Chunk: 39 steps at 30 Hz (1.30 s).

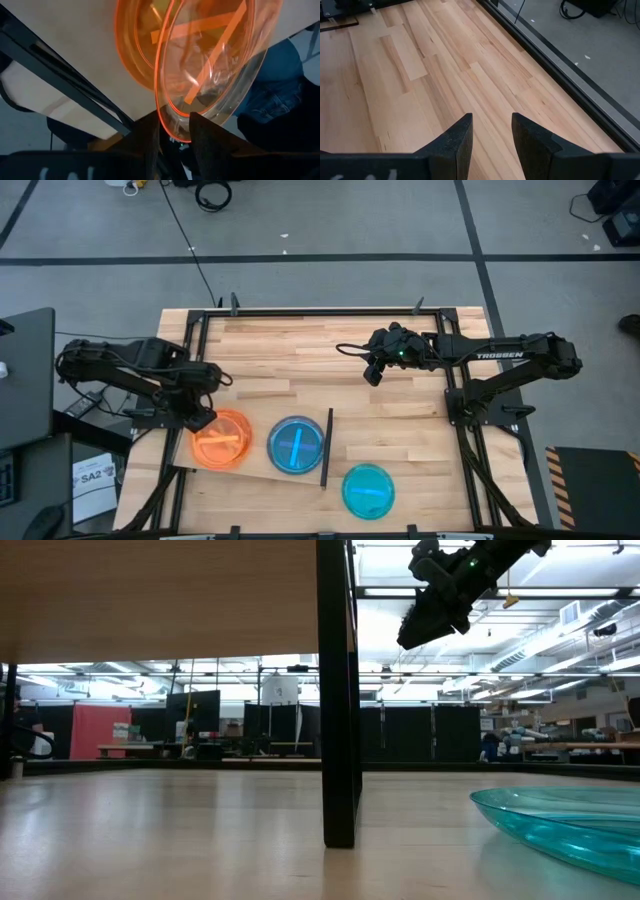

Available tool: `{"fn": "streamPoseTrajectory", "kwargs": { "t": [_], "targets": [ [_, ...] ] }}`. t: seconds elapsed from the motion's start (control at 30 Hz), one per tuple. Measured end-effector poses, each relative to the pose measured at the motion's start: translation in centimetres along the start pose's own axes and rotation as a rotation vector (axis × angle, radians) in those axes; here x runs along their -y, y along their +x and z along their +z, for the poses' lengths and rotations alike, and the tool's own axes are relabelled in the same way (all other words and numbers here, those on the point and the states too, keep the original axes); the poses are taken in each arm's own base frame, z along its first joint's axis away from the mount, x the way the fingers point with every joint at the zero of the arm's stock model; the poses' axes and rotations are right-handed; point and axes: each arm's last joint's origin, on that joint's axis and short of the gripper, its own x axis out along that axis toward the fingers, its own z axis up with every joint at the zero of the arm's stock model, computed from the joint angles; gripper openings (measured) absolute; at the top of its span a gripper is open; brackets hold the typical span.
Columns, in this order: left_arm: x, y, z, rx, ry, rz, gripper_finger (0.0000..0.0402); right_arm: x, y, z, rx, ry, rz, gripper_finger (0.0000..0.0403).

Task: Place and stack plates onto a shelf
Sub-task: Stack the orange plate on top of the other orange plate on the shelf, then stack the blue plate on top of the other blue plate on the shelf

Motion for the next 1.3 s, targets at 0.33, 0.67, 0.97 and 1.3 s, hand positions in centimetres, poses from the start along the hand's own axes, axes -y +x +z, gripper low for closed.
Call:
{"fn": "streamPoseTrajectory", "kwargs": {
  "t": [0.33,0.67,0.97,1.3],
  "targets": [
    [-0.2,-0.1,0.4,0.140,-0.020,0.060,0.0114,0.0,0.0,0.0,0.000,0.000,0.000,0.0143],
    [-0.3,-0.1,0.7,0.253,-0.064,0.103,0.0114,0.0,0.0,0.0,0.000,0.000,0.000,0.0143],
    [-0.5,-0.3,1.1,0.412,-0.069,0.167,0.0114,-0.1,0.0,0.0,-0.011,0.002,0.049,0.0143],
    [0.4,-0.7,2.1,0.658,0.048,0.159,0.0114,-1.5,-0.4,-0.4,-0.118,0.141,0.388,0.0143]
  ]
}}
